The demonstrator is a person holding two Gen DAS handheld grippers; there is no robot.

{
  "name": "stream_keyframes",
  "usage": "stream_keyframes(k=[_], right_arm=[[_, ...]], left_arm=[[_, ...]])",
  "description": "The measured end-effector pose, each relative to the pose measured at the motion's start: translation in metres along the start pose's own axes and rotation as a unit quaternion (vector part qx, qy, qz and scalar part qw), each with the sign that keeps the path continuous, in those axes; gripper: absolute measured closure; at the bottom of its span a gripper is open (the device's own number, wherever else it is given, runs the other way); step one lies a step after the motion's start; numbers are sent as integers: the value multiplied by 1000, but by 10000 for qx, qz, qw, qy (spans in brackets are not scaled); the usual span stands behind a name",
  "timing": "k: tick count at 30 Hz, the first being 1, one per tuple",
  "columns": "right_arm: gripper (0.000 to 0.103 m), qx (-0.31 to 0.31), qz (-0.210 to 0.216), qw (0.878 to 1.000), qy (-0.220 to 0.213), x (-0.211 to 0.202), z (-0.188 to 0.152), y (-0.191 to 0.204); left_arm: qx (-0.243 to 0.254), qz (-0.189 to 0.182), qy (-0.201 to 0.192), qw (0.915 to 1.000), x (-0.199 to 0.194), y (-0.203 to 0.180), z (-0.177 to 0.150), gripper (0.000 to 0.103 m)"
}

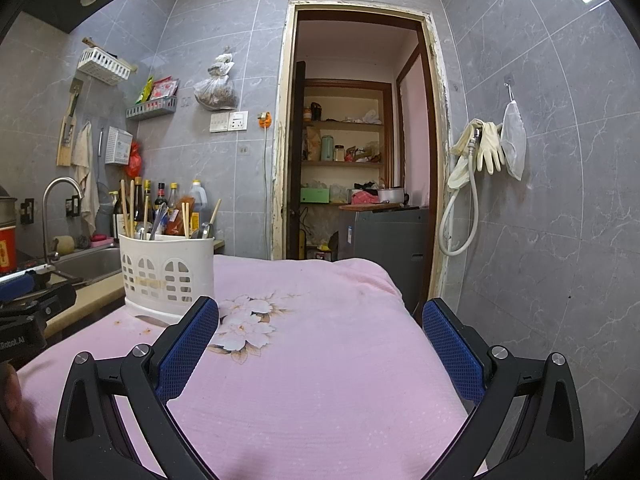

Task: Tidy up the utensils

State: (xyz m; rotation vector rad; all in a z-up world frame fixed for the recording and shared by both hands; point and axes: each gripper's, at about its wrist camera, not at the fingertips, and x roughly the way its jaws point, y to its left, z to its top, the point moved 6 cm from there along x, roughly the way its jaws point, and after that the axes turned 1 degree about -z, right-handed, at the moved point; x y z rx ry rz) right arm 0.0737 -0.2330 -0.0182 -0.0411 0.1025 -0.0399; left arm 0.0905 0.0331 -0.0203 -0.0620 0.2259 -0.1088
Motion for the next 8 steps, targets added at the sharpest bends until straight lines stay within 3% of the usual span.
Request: stream_keyframes(k=[8], right_arm=[[0,-7,11,10000,17,0,-4,1]], left_arm=[[13,12,4,10000,0,0,0,2]])
